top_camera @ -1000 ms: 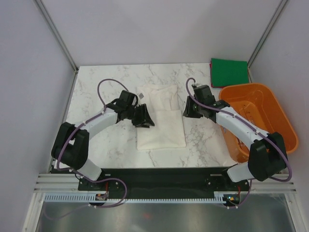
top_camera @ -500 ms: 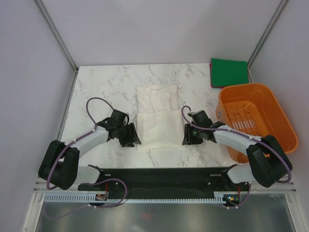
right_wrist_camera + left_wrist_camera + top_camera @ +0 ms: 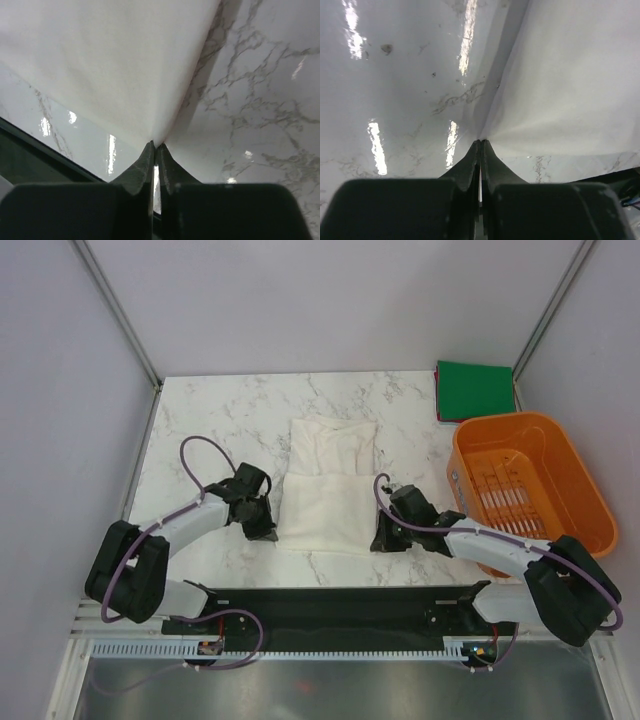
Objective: Fold and stack the t-shirts
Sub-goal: Fold the tshirt
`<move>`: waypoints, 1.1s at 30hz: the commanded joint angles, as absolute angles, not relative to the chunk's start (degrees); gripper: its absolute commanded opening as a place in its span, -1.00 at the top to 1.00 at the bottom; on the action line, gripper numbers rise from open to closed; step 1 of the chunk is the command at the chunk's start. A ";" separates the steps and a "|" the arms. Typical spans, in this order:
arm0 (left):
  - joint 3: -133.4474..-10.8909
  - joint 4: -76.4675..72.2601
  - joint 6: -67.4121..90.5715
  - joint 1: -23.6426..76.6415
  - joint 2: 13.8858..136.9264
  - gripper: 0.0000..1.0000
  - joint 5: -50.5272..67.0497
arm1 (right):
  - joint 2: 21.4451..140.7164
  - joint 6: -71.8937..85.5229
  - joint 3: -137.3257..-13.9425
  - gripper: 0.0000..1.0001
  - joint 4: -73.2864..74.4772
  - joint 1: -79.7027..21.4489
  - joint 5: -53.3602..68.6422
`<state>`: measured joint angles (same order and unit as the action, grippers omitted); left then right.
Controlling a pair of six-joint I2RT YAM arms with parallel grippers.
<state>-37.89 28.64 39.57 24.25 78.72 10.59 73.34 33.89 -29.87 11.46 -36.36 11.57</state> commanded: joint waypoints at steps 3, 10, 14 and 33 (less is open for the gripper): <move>-44.91 37.43 37.79 24.35 77.96 0.79 -2.54 | 67.86 41.92 -27.33 0.42 10.46 -41.04 8.18; -49.39 38.50 36.92 24.52 71.46 0.02 -1.15 | 67.49 40.35 -40.32 0.03 20.82 -39.99 0.70; -51.41 37.89 37.09 25.31 71.10 0.00 3.77 | 75.66 39.38 -49.99 0.01 22.32 -34.82 -0.95; -56.33 12.04 43.24 49.21 88.67 0.28 14.76 | 118.73 44.82 -92.45 0.19 15.65 -17.05 -7.47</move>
